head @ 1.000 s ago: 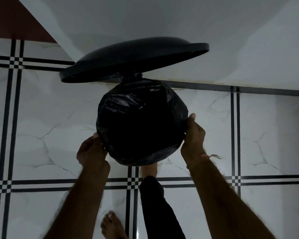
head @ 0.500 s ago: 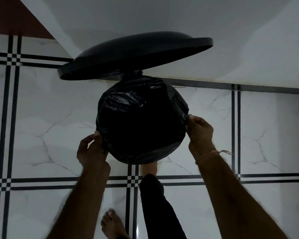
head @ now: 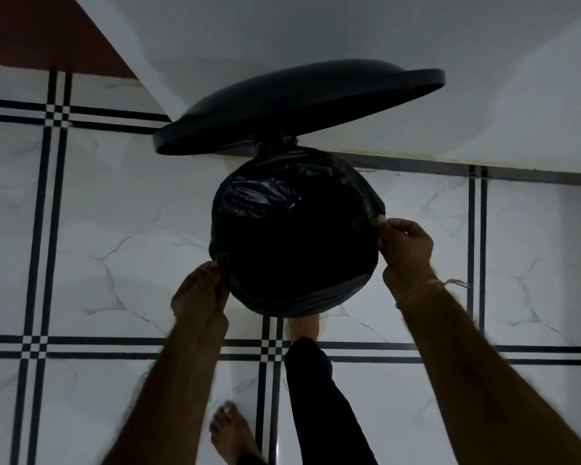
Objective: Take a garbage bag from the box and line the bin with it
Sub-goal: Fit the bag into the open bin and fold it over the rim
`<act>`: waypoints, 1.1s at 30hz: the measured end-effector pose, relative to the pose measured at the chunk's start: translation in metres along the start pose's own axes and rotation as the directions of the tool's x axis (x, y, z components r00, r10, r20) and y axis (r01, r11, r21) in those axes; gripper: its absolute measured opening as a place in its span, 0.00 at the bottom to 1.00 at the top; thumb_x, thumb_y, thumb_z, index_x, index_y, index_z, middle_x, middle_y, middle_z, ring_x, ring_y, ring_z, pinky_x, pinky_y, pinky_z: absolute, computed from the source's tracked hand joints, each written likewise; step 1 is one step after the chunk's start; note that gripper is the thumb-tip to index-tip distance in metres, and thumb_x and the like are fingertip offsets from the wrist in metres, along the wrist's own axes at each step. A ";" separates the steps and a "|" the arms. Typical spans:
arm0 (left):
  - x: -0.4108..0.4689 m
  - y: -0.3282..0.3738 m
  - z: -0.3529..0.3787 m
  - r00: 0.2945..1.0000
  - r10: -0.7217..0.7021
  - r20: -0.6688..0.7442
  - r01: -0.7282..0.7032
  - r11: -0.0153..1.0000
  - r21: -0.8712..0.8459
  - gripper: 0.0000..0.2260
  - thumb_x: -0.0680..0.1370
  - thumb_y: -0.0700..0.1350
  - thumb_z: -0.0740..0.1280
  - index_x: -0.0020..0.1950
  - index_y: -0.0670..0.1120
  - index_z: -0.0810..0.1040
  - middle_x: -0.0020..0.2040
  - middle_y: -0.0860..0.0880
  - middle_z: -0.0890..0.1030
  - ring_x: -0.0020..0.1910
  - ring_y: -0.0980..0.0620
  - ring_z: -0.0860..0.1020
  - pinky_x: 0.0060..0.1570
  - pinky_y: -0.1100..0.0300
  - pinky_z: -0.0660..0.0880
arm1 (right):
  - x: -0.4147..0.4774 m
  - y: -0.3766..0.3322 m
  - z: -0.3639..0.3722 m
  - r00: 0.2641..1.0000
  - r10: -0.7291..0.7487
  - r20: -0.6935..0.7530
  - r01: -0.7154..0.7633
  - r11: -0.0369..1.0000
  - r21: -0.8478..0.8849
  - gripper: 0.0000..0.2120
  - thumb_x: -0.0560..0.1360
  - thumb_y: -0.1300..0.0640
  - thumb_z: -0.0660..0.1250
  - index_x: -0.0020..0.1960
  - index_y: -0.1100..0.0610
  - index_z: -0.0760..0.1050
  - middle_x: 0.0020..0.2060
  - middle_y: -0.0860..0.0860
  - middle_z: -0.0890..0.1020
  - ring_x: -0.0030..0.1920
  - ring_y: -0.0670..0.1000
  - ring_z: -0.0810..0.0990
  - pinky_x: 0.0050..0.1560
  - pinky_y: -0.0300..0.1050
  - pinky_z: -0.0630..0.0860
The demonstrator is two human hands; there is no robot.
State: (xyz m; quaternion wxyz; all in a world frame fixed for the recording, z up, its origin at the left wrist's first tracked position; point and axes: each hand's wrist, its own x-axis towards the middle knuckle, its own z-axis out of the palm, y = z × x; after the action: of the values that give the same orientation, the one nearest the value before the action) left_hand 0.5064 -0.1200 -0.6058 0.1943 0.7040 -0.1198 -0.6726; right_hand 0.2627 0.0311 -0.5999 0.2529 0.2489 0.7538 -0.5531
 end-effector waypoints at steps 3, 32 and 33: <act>-0.010 0.002 0.004 0.996 0.086 -0.012 -0.085 0.994 0.070 0.05 0.81 0.38 0.68 0.49 0.47 0.82 0.46 0.49 0.85 0.45 0.54 0.84 0.46 0.65 0.82 | -0.001 -0.003 -0.002 1.000 -0.013 0.000 0.013 0.999 -0.047 0.13 0.81 0.50 0.68 0.42 0.56 0.79 0.38 0.52 0.83 0.38 0.49 0.81 0.43 0.41 0.80; 0.062 0.076 0.049 0.899 -0.021 0.437 -0.155 0.919 0.363 0.13 0.80 0.51 0.70 0.63 0.49 0.85 0.59 0.52 0.86 0.61 0.53 0.82 0.62 0.56 0.78 | 0.072 -0.039 0.044 0.906 0.143 0.399 0.103 0.838 -0.535 0.09 0.81 0.58 0.67 0.45 0.57 0.83 0.45 0.59 0.84 0.44 0.53 0.83 0.49 0.49 0.79; 0.064 0.077 0.048 0.888 0.031 0.459 -0.224 0.901 0.371 0.13 0.82 0.47 0.69 0.65 0.47 0.83 0.58 0.52 0.86 0.58 0.55 0.83 0.59 0.58 0.79 | 0.071 -0.038 0.044 0.922 0.010 0.387 0.207 0.833 -0.514 0.10 0.81 0.56 0.68 0.43 0.55 0.83 0.43 0.56 0.85 0.42 0.52 0.84 0.49 0.49 0.79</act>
State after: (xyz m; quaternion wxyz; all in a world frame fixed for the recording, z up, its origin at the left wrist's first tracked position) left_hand 0.4704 -0.2213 -0.6306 0.0532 0.5477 -0.3476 -0.7592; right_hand 0.1898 -0.0146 -0.6310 0.4227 0.0168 0.8293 -0.3652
